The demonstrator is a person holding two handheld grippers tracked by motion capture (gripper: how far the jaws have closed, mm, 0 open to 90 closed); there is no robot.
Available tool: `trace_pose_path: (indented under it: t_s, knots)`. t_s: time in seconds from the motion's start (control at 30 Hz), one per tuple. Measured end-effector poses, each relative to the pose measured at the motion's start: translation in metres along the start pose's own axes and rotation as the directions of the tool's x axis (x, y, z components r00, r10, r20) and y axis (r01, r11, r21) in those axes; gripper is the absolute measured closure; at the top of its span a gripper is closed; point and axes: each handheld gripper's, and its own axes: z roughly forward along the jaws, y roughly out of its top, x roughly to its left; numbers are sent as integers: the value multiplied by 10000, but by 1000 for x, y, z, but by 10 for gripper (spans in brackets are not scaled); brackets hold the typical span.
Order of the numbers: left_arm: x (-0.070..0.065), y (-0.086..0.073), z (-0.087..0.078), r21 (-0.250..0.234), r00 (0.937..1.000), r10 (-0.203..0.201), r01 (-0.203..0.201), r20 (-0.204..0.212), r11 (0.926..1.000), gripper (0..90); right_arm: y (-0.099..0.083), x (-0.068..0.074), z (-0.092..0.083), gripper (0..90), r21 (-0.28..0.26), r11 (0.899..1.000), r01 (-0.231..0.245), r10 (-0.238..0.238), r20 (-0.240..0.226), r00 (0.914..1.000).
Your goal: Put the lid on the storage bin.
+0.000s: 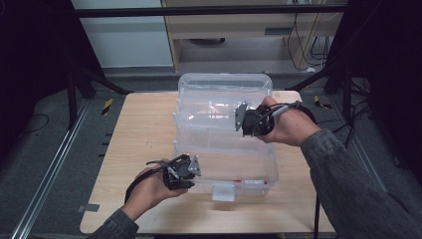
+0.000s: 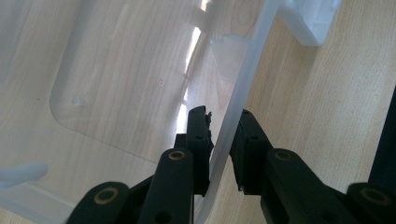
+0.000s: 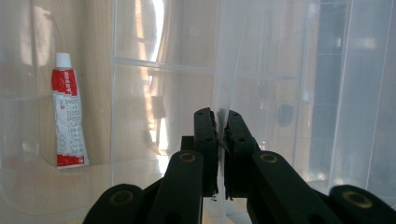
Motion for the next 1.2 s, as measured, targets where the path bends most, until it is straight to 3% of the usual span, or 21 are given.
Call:
trace_pose_path:
  t_s: [0.33, 0.37, 0.4, 0.43, 0.6, 0.67, 0.7, 0.93, 1.1, 1.13, 1.2]
  knots:
    - [3, 3, 3, -93, 9998, -191, 191, -31, 9998, 776, -5, -12, 5, 852, -147, 9995, -282, 280, -183, 9994]
    - [3, 4, 3, -68, 9991, -425, 424, -41, 9991, 777, -5, -16, 7, 852, -100, 9995, -294, 293, -187, 9994]
    - [6, 5, 3, -25, 9997, -223, 223, -83, 9997, 777, -5, -19, 8, 852, -55, 9995, -310, 309, -200, 9993]
    - [5, 5, 5, -110, 9970, -766, 765, -76, 9970, 777, -5, -23, 10, 851, -54, 9993, -359, 358, -194, 9992]
    - [11, 8, 7, -98, 9927, -1185, 1183, -245, 9929, 777, -3, -39, 19, 851, -76, 9980, -634, 633, -166, 9979]
    - [15, 8, 8, -97, 9946, -1006, 1004, -238, 9949, 777, 1, -41, 19, 855, -52, 9983, -581, 580, -140, 9982]
    - [14, 8, 8, -99, 9913, -1301, 1299, -218, 9915, 777, 1, -41, 19, 855, -52, 9983, -581, 580, -140, 9982]
    - [13, 7, 8, -182, 9900, -1400, 1397, -185, 9900, 773, 3, -32, 14, 862, -187, 9992, -341, 341, -18, 9994]
    - [15, 8, 8, -159, 9927, -1185, 1182, -216, 9929, 768, 1, -25, 11, 863, -349, 9989, -304, 308, 115, 9995]
    - [18, 8, 8, -125, 9975, -657, 654, -277, 9978, 766, 1, -22, 10, 862, -348, 9989, -306, 311, 150, 9994]
    - [19, 9, 7, -85, 9976, -622, 620, -302, 9980, 764, 1, -20, 8, 862, -373, 9990, -235, 241, 150, 9996]
